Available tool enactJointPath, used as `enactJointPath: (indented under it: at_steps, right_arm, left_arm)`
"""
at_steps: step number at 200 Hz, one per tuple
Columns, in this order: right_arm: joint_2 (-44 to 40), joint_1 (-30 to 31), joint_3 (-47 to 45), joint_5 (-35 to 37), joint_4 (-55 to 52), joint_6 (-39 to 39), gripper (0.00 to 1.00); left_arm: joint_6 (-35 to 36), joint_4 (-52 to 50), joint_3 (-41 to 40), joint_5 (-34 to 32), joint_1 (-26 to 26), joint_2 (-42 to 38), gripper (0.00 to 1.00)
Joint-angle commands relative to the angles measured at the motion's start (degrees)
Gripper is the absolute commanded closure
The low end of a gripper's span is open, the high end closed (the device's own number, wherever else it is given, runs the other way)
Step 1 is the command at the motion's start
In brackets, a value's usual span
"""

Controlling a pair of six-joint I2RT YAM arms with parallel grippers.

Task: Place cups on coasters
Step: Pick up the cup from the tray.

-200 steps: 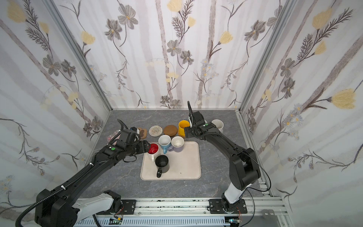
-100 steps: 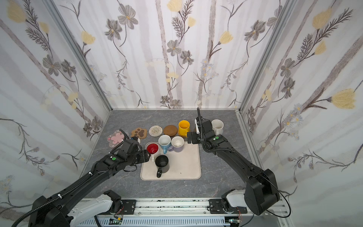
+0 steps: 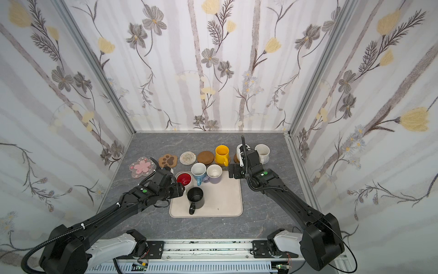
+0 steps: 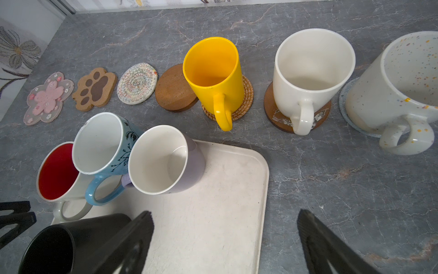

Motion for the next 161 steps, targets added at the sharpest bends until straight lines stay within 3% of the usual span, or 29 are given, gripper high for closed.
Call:
enactJointPath:
  at_steps: [1, 121, 161]
  right_arm:
    - [-0.1, -0.1, -0.3, 0.0, 2.6, 0.4, 0.05]
    - [1.0, -0.3, -1.3, -1.6, 4.2, -0.8, 0.07]
    - [0.4, -1.3, -2.3, -3.6, 5.2, -1.3, 0.08]
  left_arm:
    - [0.2, 2.7, -0.2, -0.4, 0.0, 0.8, 0.40]
    - [-0.9, 5.2, 0.1, -0.5, -0.2, 7.2, 0.44]
    - [-1.3, 5.1, -0.7, -1.7, -0.3, 8.7, 0.53]
